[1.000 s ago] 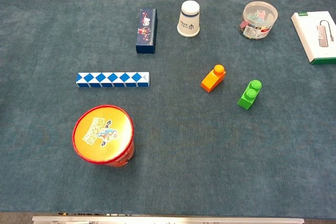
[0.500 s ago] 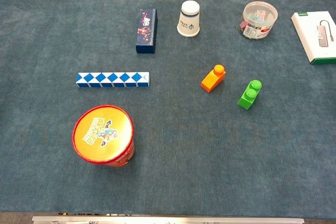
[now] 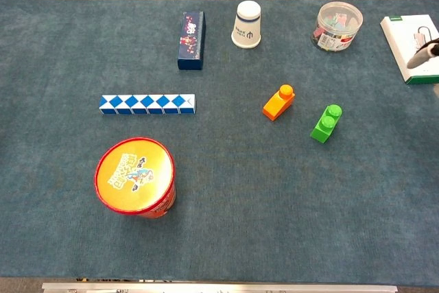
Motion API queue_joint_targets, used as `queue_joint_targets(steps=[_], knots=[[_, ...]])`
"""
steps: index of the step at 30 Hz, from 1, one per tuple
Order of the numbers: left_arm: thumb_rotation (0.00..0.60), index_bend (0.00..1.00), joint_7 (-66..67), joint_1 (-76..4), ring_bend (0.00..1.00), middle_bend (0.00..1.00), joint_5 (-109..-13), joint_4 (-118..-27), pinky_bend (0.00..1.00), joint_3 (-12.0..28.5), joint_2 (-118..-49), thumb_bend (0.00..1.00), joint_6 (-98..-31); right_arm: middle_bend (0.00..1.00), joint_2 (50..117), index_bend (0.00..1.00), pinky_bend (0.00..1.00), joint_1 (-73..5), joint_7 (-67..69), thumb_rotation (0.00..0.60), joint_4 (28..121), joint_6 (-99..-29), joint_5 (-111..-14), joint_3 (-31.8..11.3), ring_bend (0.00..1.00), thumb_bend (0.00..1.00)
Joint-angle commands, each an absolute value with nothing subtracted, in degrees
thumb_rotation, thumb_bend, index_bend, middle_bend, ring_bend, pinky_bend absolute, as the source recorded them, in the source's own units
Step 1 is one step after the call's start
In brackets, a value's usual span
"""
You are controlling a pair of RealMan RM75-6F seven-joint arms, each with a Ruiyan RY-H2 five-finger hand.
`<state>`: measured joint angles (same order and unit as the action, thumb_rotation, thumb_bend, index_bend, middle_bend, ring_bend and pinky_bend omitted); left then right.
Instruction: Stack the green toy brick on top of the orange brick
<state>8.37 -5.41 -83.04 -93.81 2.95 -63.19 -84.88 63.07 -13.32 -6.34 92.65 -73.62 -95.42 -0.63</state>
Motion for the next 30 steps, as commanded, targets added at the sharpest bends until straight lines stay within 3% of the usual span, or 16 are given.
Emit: queue_joint_targets(steps=[1,14,23,30], knots=[[0.600,0.49,8.37,-5.22,0.34,0.48,-82.94,-93.97,0.40,3.02,-63.03,0.06,-85.14,0.28,62.41,0.34,0.28,-15.73,-7.75,0.600,93.24,-70.61,-96.16,-0.47,0.17,0.48],[0.600,0.49,8.83,-4.43,0.34,0.49,-82.39,-94.78,0.40,3.23,-62.56,0.06,-86.13,0.23,63.51,0.33,0.27,-23.09,-8.47,0.600,91.90,-60.12,-96.41,0.26,0.12,0.48],[0.600,0.49,8.56,-4.11,0.34,0.49,-82.28,-95.14,0.40,3.48,-62.09,0.06,-86.65,0.13,65.70,0.32,0.17,-25.99,-11.19,0.600,90.13,-55.90,-94.97,0.56,0.02,0.47],[0.600,0.50,8.38,-3.96,0.34,0.50,-82.18,-95.34,0.40,3.63,-61.85,0.06,-86.83,0.07,67.09,0.31,0.14,-27.38,-13.40,0.600,89.15,-53.93,-93.16,0.51,0.00,0.29]])
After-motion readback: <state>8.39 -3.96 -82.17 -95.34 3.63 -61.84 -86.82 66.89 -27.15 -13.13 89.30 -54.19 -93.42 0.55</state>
